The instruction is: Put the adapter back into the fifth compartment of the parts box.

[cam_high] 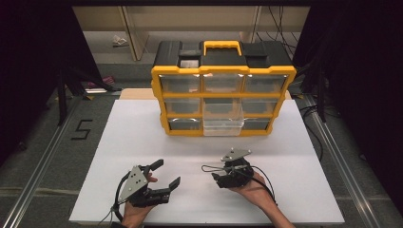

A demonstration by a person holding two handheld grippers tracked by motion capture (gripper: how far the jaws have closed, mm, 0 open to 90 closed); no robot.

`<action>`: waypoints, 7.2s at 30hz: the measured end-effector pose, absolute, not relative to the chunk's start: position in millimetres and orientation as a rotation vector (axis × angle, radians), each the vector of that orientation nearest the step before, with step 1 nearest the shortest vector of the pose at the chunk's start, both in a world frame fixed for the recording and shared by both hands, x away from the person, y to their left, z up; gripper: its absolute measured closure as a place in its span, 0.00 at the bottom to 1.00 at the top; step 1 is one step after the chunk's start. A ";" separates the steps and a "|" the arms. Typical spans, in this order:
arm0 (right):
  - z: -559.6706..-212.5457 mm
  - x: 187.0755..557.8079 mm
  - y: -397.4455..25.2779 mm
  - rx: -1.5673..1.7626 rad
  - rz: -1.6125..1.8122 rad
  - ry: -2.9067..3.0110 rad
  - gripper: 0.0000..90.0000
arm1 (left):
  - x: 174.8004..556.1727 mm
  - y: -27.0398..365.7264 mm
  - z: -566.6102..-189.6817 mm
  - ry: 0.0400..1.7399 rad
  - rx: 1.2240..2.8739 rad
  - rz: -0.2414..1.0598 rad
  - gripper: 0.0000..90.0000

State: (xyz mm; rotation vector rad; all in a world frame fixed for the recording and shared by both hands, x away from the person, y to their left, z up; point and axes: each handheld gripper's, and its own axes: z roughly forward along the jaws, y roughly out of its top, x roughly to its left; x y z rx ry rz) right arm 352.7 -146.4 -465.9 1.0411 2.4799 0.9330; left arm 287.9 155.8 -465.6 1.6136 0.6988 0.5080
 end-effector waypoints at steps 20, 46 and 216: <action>-477.3 360.0 -138.8 1.039 0.830 2.540 0.40 | 287.2 156.1 -464.9 0.692 1.616 0.507 0.20; -475.3 362.1 -141.8 1.029 0.736 2.644 0.64 | 285.9 156.4 -463.5 0.687 1.614 0.512 0.20; -308.6 371.8 -156.7 0.807 1.231 2.280 0.85 | 285.2 156.4 -463.2 0.683 1.603 0.515 0.21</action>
